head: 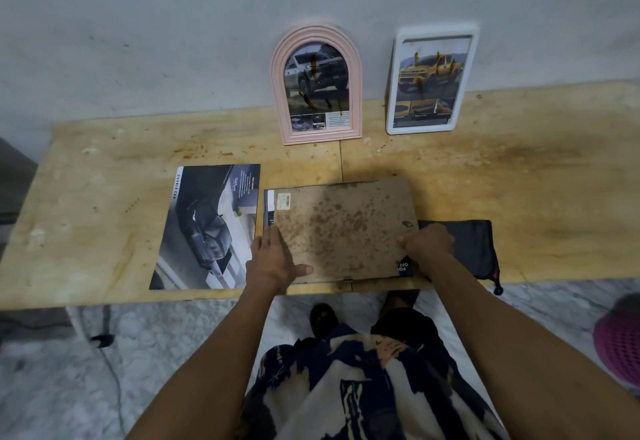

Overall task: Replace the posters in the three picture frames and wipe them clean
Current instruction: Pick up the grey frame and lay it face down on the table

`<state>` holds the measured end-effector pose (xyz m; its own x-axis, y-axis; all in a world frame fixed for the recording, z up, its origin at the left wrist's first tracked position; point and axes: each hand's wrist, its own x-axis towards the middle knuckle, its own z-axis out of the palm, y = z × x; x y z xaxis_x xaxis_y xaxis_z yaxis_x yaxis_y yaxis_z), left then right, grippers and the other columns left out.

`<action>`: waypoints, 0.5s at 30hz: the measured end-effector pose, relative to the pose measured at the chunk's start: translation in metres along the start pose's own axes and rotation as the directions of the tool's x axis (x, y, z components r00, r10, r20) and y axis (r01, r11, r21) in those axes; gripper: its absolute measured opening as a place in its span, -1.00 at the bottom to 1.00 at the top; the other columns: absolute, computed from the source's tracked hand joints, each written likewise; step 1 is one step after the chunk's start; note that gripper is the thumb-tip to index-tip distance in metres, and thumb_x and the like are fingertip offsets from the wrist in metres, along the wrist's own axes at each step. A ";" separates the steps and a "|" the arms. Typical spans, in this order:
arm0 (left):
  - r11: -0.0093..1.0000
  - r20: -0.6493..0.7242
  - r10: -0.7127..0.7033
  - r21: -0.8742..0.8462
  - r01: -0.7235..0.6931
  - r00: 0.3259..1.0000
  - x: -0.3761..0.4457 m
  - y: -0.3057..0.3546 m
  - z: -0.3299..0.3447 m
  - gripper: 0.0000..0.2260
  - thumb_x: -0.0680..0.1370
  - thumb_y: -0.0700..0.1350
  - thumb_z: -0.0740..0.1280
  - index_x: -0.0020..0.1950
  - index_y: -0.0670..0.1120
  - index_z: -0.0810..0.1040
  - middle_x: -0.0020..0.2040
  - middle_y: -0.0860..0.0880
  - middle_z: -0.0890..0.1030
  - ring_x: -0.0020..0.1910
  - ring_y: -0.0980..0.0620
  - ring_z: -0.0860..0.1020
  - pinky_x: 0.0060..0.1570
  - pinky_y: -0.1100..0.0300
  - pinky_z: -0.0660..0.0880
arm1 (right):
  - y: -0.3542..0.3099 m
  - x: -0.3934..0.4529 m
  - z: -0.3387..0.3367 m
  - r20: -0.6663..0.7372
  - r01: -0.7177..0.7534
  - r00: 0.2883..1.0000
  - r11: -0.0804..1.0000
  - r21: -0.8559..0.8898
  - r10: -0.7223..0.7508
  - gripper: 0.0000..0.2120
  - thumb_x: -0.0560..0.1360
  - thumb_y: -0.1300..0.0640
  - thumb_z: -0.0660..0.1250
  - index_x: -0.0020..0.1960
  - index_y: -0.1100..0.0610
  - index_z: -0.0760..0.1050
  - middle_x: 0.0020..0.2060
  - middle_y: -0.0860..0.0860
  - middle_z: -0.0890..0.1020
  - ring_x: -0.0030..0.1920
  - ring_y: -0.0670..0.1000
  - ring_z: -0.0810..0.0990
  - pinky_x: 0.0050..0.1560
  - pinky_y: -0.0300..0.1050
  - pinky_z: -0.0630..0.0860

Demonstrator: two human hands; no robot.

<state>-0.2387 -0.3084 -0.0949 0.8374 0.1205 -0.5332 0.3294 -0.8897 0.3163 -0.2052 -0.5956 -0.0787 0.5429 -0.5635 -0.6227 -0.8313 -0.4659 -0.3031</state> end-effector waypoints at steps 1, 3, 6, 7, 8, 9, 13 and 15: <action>1.000 0.018 0.001 0.016 -0.001 1.000 -0.001 0.000 0.000 0.08 0.30 0.29 0.53 0.57 -0.14 0.02 0.60 -0.07 0.08 0.55 -0.19 0.03 0.39 -0.21 0.29 | 0.001 0.002 -0.003 0.014 -0.003 1.000 1.000 0.003 0.003 -0.71 0.47 0.01 0.43 -0.05 0.24 0.52 -0.07 0.18 0.61 -0.20 0.16 0.61 -0.33 -0.06 0.53; 0.998 0.066 -0.016 0.059 0.012 0.998 -0.003 0.001 0.000 0.19 0.32 0.34 0.49 0.62 -0.14 -0.17 0.64 -0.04 -0.09 0.59 -0.15 -0.08 0.45 -0.21 0.20 | 0.002 0.006 -0.009 0.055 -0.009 0.998 1.000 0.017 0.008 -0.71 0.45 0.01 0.43 -0.06 0.25 0.52 -0.08 0.18 0.60 -0.22 0.14 0.61 -0.35 -0.06 0.56; 0.991 0.126 -0.024 0.133 0.007 0.992 -0.004 0.001 -0.004 0.32 0.23 0.39 0.51 0.61 -0.12 -0.28 0.63 -0.02 -0.19 0.60 -0.13 -0.15 0.47 -0.25 0.15 | 0.002 0.011 -0.017 0.145 -0.015 0.989 0.996 0.085 0.002 -0.72 0.43 0.10 0.49 -0.05 0.29 0.52 -0.10 0.18 0.60 -0.19 0.14 0.62 -0.23 0.03 0.66; 0.988 0.143 -0.028 0.152 0.006 0.989 -0.004 -0.001 -0.006 0.36 0.18 0.40 0.53 0.60 -0.11 -0.30 0.63 -0.01 -0.21 0.60 -0.12 -0.17 0.47 -0.26 0.14 | 0.001 0.012 -0.018 0.181 -0.028 0.984 0.991 0.130 0.004 -0.72 0.42 0.15 0.50 -0.03 0.31 0.52 -0.07 0.19 0.60 -0.14 0.16 0.63 -0.19 0.06 0.66; 0.985 0.158 -0.032 0.171 0.005 0.987 -0.004 -0.002 -0.007 0.39 0.15 0.40 0.55 0.60 -0.11 -0.31 0.63 0.00 -0.23 0.60 -0.11 -0.18 0.47 -0.26 0.14 | 0.001 0.013 -0.019 0.218 -0.047 0.976 0.983 0.175 0.008 -0.72 0.43 0.19 0.50 0.00 0.33 0.51 -0.04 0.20 0.60 -0.10 0.17 0.63 -0.17 0.08 0.66; 0.980 0.165 -0.033 0.197 -0.001 0.986 -0.005 -0.003 -0.007 0.42 0.13 0.39 0.57 0.60 -0.11 -0.32 0.62 0.00 -0.25 0.60 -0.11 -0.19 0.47 -0.26 0.14 | 0.000 0.013 -0.020 0.249 -0.068 0.968 0.976 0.209 0.014 -0.75 0.44 0.23 0.49 0.01 0.33 0.51 -0.01 0.20 0.60 -0.07 0.18 0.62 -0.15 0.08 0.65; 0.959 0.161 -0.007 0.281 -0.039 0.987 -0.010 -0.004 -0.006 0.41 0.16 0.33 0.59 0.58 -0.11 -0.37 0.61 0.00 -0.31 0.60 -0.10 -0.20 0.48 -0.21 0.16 | -0.001 0.013 -0.028 0.336 -0.138 0.940 0.960 0.243 0.050 -0.82 0.49 0.28 0.42 -0.06 0.31 0.43 0.04 0.21 0.56 0.07 0.25 0.60 0.00 0.21 0.61; 0.962 0.175 -0.010 0.270 -0.038 0.984 -0.008 -0.005 -0.008 0.42 0.15 0.35 0.58 0.58 -0.11 -0.38 0.61 -0.01 -0.32 0.60 -0.11 -0.21 0.48 -0.20 0.14 | 0.001 0.014 -0.033 0.357 -0.174 0.931 0.949 0.264 0.072 -0.79 0.52 0.28 0.39 0.06 0.33 0.42 0.08 0.22 0.55 0.12 0.27 0.59 0.03 0.26 0.59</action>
<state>-0.2437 -0.3018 -0.0857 0.7447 0.0503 -0.6655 0.1670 -0.9795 0.1128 -0.1942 -0.6267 -0.0641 0.4032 -0.3145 -0.8594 -0.9148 -0.1638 -0.3693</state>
